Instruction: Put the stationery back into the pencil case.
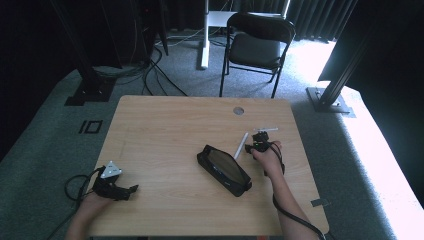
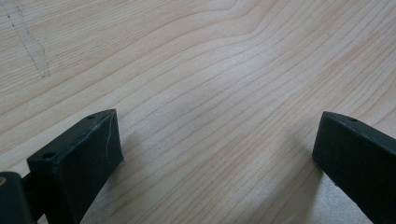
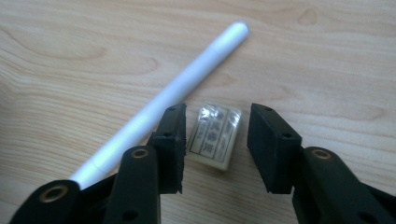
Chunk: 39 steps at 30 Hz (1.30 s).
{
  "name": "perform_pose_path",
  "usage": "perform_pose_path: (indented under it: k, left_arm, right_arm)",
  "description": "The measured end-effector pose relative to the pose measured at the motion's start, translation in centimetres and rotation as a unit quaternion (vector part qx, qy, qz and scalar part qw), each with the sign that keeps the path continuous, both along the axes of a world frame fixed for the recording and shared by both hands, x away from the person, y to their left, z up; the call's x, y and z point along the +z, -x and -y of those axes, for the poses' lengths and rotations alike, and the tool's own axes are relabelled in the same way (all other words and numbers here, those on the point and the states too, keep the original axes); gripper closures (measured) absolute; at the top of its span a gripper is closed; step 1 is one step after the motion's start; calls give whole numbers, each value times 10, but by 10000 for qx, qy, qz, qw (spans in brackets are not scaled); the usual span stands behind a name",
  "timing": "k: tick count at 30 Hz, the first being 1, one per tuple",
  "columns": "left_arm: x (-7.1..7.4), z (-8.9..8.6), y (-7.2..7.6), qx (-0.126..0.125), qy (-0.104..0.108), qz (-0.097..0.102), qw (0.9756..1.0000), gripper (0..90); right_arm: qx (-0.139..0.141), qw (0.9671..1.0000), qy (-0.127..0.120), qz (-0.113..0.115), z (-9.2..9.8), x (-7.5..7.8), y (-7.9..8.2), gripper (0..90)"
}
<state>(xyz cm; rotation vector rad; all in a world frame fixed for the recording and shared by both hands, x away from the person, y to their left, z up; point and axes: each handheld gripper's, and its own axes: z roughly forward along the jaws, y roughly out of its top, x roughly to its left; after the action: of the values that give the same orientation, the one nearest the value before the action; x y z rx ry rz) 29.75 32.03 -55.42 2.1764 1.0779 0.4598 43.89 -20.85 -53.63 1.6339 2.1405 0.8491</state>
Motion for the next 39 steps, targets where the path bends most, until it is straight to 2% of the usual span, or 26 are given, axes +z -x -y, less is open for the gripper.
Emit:
perform_pose_path:
  k: [1, 3, 5, 7, 9, 10, 12, 13, 14, 17, 18, 19, 21, 22, 23, 24, 25, 27, 28, 31, 37, 39]
  left_arm:
    - [0, 0, 0, 0, 0, -1, 10000, 16]
    - [0, 0, 0, 0, 0, -1, 10000, 16]
    - [0, 0, 0, 1, 0, 0, 10000, 15]
    - [0, 0, 0, -1, 0, 0, 10000, 16]
    - [0, 0, 0, 0, 0, -1, 10000, 15]
    - [0, 0, 0, 0, 0, -1, 10000, 16]
    - [0, 0, 0, -1, -1, -1, 10000, 15]
    - [0, 0, 0, -1, -2, 0, 10000, 16]
    - [0, 0, 0, -1, -2, -1, 10000, 16]
    - [0, 0, 0, -1, -2, -1, 10000, 15]
    - [0, 0, 0, -1, -2, -1, 10000, 16]
    - [0, 0, 0, 0, 0, -1, 10000, 16]
    - [0, 0, 0, -4, -7, 4, 10000, 15]
    - [0, 0, 0, -5, -7, 4, 10000, 15]
    - [0, 0, 0, 2, 3, 7, 10000, 15]
    - [0, 0, 0, 7, 9, 9, 10000, 16]
    - [0, 0, 0, 9, 12, 10, 10000, 16]
    - [0, 0, 0, -4, -7, 5, 10000, 15]
    - [0, 0, 0, -5, -8, 5, 10000, 15]
    - [0, 0, 0, -5, -7, 3, 10000, 16]
    - [0, 0, 0, 0, -1, 0, 10000, 16]
    - [0, 0, 0, 0, 0, 0, 10000, 16]
  right_arm:
    - [-9, 10000, 17, -11, 0, 0, 0, 676]
    - [11, 10000, 46, -51, 1, 1, 1, 679]
    - [66, 9999, 70, 56, 4, 11, 6, 682]
    - [115, 9998, -70, 146, 5, 22, 11, 681]
    - [256, 9991, -98, 311, 5, 35, 19, 682]
    - [256, 9991, -98, 311, 5, 35, 19, 682]
    - [494, 9977, -221, 414, 1, 50, 28, 682]
    - [777, 9947, -381, 550, -5, 65, 39, 682]
    - [874, 9936, -430, 579, -8, 70, 42, 682]
    - [1287, 9870, -712, 651, -19, 85, 56, 682]
    - [1287, 9870, -712, 651, -19, 85, 56, 682]
    - [1557, 9822, -794, 694, -28, 91, 64, 682]
    - [1825, 9775, -772, 717, -38, 95, 71, 682]
    - [1825, 9775, -772, 717, -38, 95, 71, 682]
    - [1945, 9754, -776, 690, -43, 97, 75, 682]
    - [2162, 9718, -657, 670, -53, 97, 79, 682]
    - [2241, 9706, -616, 634, -57, 96, 80, 682]
    - [2364, 9691, -443, 549, -66, 91, 81, 682]
    - [2364, 9691, -443, 549, -66, 91, 81, 682]
    - [2572, 9659, -107, 283, -83, 74, 81, 682]
    - [2687, 9631, 144, 23, -96, 59, 77, 681]
    - [2776, 9604, 246, -56, -101, 52, 74, 677]
